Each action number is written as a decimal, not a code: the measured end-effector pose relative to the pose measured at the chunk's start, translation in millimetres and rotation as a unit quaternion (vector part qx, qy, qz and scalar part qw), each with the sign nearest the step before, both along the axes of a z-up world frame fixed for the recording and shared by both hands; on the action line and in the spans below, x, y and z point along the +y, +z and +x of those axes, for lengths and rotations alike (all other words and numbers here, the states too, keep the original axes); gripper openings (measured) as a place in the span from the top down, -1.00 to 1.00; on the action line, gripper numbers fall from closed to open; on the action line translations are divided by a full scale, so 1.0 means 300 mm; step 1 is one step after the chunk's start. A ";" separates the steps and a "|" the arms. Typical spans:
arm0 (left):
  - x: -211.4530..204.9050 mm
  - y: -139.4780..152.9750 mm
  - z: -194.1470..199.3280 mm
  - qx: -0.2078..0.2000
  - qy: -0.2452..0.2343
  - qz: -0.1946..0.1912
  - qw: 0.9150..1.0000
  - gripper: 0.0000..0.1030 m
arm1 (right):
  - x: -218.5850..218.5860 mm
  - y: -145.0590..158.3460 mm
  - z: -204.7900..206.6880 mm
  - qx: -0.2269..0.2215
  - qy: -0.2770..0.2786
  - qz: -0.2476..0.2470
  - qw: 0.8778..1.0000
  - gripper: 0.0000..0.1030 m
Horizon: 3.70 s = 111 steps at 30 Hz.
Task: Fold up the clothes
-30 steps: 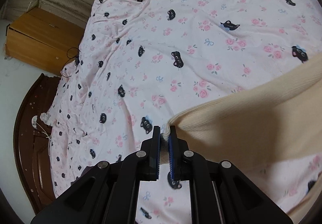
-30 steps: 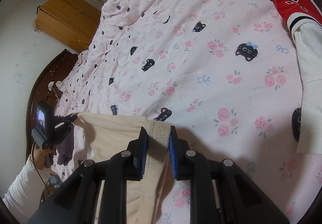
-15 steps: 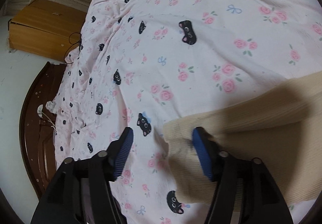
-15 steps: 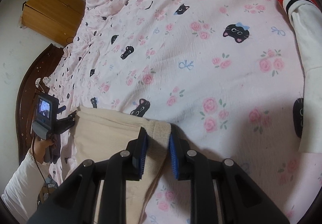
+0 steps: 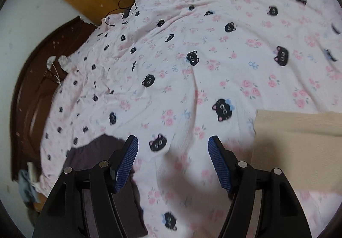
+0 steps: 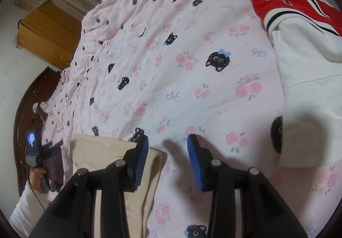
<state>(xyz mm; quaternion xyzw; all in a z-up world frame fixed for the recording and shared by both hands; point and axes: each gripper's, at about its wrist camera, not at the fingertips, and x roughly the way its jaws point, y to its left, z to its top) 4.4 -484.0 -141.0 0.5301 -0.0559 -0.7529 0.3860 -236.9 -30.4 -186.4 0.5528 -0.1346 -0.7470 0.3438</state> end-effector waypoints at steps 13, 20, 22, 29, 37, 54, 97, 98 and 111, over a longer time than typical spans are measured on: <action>0.298 0.096 0.499 0.041 -0.096 0.041 0.994 -0.42 | 0.013 0.057 0.153 0.005 0.067 -0.006 0.998 0.21; 0.440 0.059 0.666 0.049 -0.104 0.057 0.992 -0.49 | 0.081 0.089 0.318 -0.015 0.111 -0.002 0.994 0.10; 0.465 0.038 0.693 0.050 -0.104 0.067 0.991 -0.49 | 0.131 0.077 0.359 -0.040 0.107 -0.009 0.993 0.02; 0.487 0.003 0.748 0.076 -0.079 0.104 0.988 -0.49 | 0.219 0.006 0.487 -0.112 0.103 -0.020 0.988 0.02; 0.497 0.012 0.811 0.090 -0.070 0.099 0.988 -0.49 | 0.207 -0.087 0.529 -0.178 0.060 -0.074 0.979 0.02; 0.512 -0.003 0.858 0.091 -0.062 0.110 0.988 -0.49 | 0.141 -0.099 0.502 -0.150 0.006 -0.039 0.988 0.41; 0.202 -0.121 0.706 0.118 -0.067 0.445 0.885 0.18 | 0.220 -0.045 0.529 -0.029 0.049 0.101 0.993 0.67; 0.205 -0.124 0.699 0.109 -0.071 0.443 0.887 0.18 | 0.220 -0.045 0.529 -0.029 0.049 0.101 0.993 0.67; 0.274 -0.075 0.628 -0.008 -0.207 0.311 0.928 0.49 | 0.226 -0.045 0.528 -0.026 0.052 0.101 0.993 0.67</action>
